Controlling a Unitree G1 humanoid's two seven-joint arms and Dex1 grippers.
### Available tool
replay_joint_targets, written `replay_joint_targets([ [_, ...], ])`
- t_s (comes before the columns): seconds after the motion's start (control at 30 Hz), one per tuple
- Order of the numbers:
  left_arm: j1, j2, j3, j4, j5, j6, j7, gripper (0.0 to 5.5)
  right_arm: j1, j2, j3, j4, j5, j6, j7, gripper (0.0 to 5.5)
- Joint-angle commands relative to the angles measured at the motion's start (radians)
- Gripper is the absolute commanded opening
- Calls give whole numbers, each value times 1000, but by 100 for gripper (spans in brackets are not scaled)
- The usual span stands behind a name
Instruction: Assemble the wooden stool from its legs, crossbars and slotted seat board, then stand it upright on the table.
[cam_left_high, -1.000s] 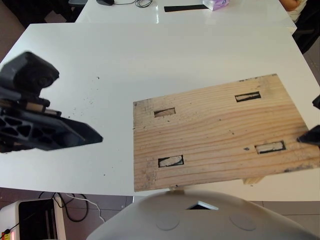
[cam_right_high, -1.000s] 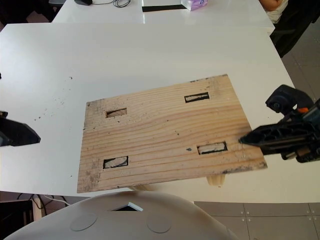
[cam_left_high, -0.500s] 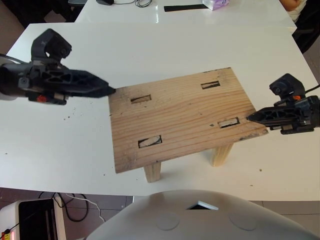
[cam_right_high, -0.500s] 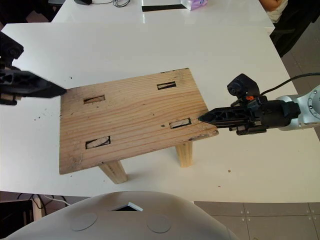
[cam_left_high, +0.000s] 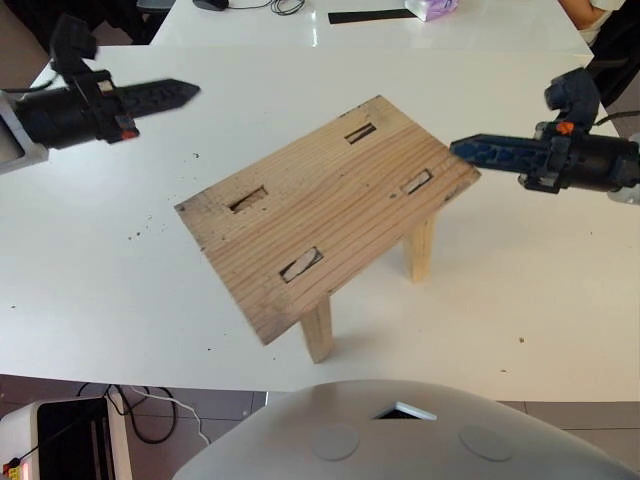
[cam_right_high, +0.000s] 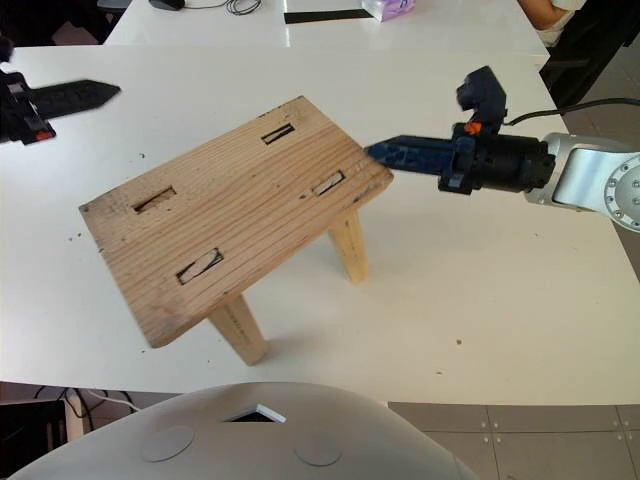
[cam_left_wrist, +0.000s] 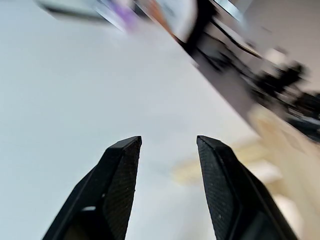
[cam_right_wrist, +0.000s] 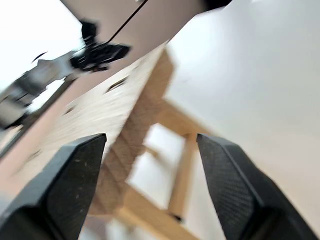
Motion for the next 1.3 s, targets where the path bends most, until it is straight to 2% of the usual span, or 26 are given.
replay_joint_targets([
  [0.03, 85, 31, -253, -9, 35, -484, 274, 208, 277, -37, -94, 34, -10, -352, -436, 324],
  [0.1, 105, 31, -356, -127, 135, -617, 386, 208, 267, -37, -4, -23, -10, -524, -532, 324],
  [0.13, 121, 31, -395, -199, 186, -687, 468, 208, 209, -37, 103, -51, -10, -622, -583, 324],
  [0.2, 130, 31, -461, -311, 340, -777, 705, 208, 131, -37, 263, -99, -14, -769, -663, 324],
  [0.27, 169, 31, -473, -399, 462, -864, 914, 208, 117, -37, 352, -132, -114, -888, -783, 324],
  [0.33, 208, 31, -467, -459, 502, -913, 964, 208, 107, -37, 401, -169, -183, -936, -847, 324],
  [0.43, 254, 31, -448, -511, 543, -949, 1032, 208, 72, -37, 463, -189, -541, -940, -1023, 324],
  [0.47, 267, 31, -442, -521, 566, -947, 1067, 208, 69, -37, 474, -192, -603, -942, -1065, 324],
  [0.63, 311, 31, -399, -567, 620, -896, 1169, 208, 87, -37, 471, -197, -584, -941, -1143, 324],
  [0.77, 203, 31, -374, -549, 575, -882, 1131, 208, -52, -37, 463, -164, -552, -929, -1095, 324],
  [0.87, 57, 31, -370, -453, 610, -813, 1036, 208, -210, -37, 465, -38, -572, -879, -988, 324],
  [0.93, -87, 31, -365, -286, 674, -719, 889, 208, -365, -37, 463, 153, -671, -772, -860, 324],
  [1.0, -220, 31, -372, -35, 792, -629, 750, 208, -503, -37, 469, 373, -862, -642, -735, 324],
  [1.07, -317, 31, -409, 243, 973, -557, 662, 208, -593, -37, 517, 606, -1176, -551, -677, 324],
  [1.13, -382, 31, -505, 520, 1148, -502, 650, 208, -644, -37, 649, 856, -1493, -488, -654, 324],
  [1.17, -404, 31, -594, 651, 1222, -485, 669, 208, -651, -37, 766, 984, -1600, -457, -635, 324],
  [1.2, -415, 16, -713, 756, 1318, -467, 704, 208, -635, -32, 897, 1104, -1628, -432, -607, 324],
  [1.23, -418, -23, -779, 817, 1356, -450, 726, 208, -610, 7, 985, 1178, -1640, -410, -584, 324],
  [1.3, -338, -156, -890, 846, 1386, -410, 756, 208, -523, 158, 1099, 1214, -1613, -369, -541, 324],
])
